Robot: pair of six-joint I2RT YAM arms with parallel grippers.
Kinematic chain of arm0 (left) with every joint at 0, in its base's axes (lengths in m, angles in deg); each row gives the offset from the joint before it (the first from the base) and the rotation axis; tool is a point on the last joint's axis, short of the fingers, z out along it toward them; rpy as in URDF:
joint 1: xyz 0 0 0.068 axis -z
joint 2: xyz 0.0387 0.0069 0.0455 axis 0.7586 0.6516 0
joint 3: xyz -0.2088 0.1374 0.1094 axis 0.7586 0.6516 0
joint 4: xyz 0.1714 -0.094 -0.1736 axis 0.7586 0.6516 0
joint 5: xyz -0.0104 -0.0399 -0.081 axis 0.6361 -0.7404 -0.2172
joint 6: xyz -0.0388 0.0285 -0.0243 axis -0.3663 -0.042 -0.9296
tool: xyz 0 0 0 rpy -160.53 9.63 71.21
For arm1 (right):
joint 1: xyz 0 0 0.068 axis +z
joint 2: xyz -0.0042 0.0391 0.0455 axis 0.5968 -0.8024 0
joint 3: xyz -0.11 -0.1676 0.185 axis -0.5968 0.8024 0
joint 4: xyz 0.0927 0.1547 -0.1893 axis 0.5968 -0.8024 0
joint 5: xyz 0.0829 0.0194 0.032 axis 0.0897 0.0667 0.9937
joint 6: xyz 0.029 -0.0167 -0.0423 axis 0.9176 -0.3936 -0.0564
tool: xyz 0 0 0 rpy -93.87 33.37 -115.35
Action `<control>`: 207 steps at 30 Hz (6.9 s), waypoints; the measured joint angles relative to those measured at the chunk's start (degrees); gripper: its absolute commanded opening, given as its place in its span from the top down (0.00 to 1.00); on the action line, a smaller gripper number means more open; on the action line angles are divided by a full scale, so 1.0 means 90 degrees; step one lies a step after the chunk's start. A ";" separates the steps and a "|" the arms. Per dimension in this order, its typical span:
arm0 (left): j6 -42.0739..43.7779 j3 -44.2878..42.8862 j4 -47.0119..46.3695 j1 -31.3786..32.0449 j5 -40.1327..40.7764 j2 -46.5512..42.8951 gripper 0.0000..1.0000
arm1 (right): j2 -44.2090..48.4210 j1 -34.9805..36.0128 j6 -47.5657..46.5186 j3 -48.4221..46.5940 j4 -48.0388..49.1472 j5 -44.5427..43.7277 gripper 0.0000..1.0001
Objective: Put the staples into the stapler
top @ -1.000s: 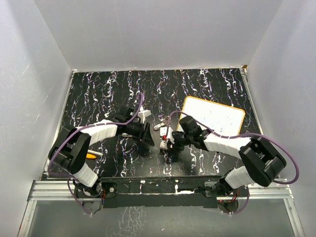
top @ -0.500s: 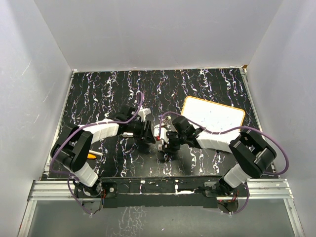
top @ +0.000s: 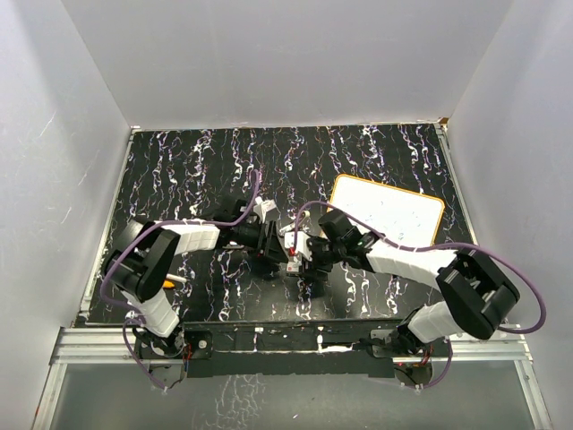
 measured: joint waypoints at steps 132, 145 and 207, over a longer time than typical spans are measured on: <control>-0.0372 0.0529 -0.1265 -0.0262 -0.0262 0.0126 0.04 | -0.1166 0.0087 0.0333 -0.0816 -0.0457 -0.0714 0.60; -0.0109 0.0532 -0.1132 -0.0265 -0.0274 0.0046 0.05 | -0.1263 0.0070 0.0389 -0.0942 -0.0515 -0.0627 0.39; 0.0070 0.0646 -0.1132 -0.0661 -0.0738 0.0119 0.06 | -0.1722 0.0000 0.1348 -0.0690 0.1462 0.0134 0.83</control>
